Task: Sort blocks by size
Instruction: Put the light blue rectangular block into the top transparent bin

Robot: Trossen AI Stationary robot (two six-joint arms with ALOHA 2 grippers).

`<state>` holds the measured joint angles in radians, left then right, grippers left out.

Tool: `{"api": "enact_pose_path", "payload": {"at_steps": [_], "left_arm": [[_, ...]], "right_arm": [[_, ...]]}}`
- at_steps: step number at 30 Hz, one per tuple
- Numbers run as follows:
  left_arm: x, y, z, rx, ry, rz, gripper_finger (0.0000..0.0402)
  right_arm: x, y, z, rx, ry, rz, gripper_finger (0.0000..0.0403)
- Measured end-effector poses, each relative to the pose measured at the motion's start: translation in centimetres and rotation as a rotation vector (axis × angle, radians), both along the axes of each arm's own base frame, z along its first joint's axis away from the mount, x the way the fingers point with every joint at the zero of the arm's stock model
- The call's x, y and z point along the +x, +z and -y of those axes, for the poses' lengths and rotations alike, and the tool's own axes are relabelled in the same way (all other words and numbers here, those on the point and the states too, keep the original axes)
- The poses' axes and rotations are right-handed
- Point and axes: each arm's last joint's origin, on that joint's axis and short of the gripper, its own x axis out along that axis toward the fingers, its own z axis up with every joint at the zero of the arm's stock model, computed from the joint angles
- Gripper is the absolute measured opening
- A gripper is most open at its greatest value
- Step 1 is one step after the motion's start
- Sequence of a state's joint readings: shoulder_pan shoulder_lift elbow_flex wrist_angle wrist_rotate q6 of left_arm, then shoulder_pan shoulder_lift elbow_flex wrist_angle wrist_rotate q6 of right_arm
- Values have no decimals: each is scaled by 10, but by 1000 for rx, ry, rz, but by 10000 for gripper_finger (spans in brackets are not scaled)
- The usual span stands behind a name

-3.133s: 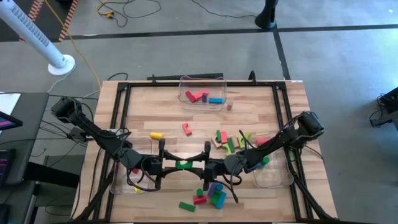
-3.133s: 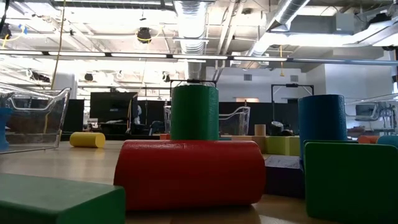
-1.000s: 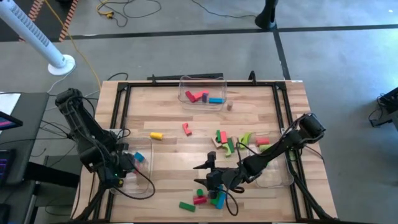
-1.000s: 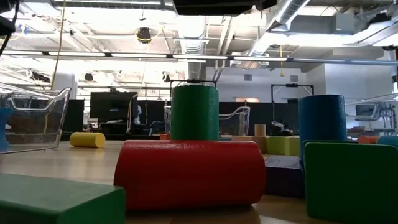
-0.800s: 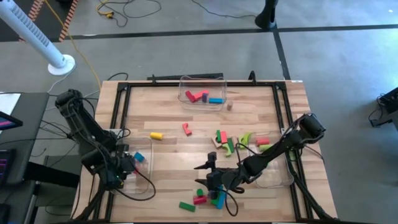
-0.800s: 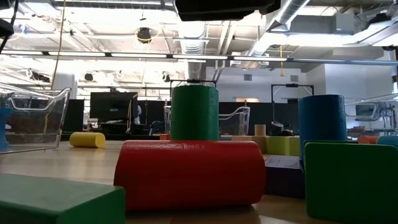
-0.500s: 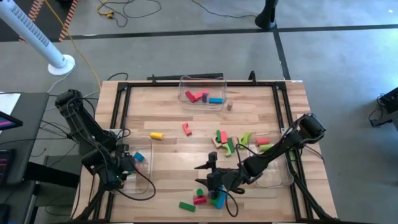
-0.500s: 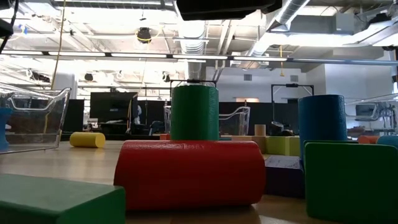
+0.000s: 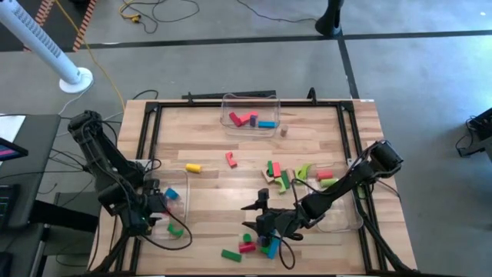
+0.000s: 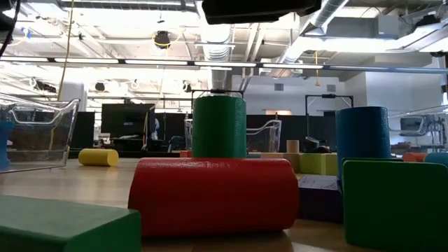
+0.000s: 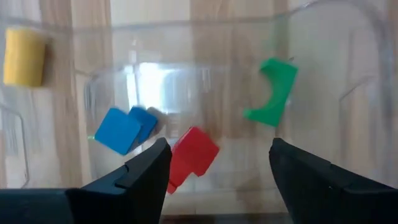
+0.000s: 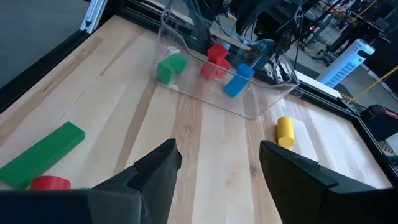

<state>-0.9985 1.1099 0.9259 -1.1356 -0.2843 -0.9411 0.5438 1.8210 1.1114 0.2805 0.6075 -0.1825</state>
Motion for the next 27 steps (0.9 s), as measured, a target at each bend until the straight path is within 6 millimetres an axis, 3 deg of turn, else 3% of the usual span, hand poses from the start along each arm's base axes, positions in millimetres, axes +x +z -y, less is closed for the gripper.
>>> {"api": "enact_pose_path", "payload": {"at_steps": [7,19,27], "left_arm": [[8,27,5,33,-52,205,261],[31,57,25,236,-233,706,261],[47,57,37,320,-257,789,261]], "right_arm": [[-12,8,-1,-84,-66,-22,256],[-79,80,-26,-166,-148,143,256],[-108,80,-39,-78,-106,94,256]]}}
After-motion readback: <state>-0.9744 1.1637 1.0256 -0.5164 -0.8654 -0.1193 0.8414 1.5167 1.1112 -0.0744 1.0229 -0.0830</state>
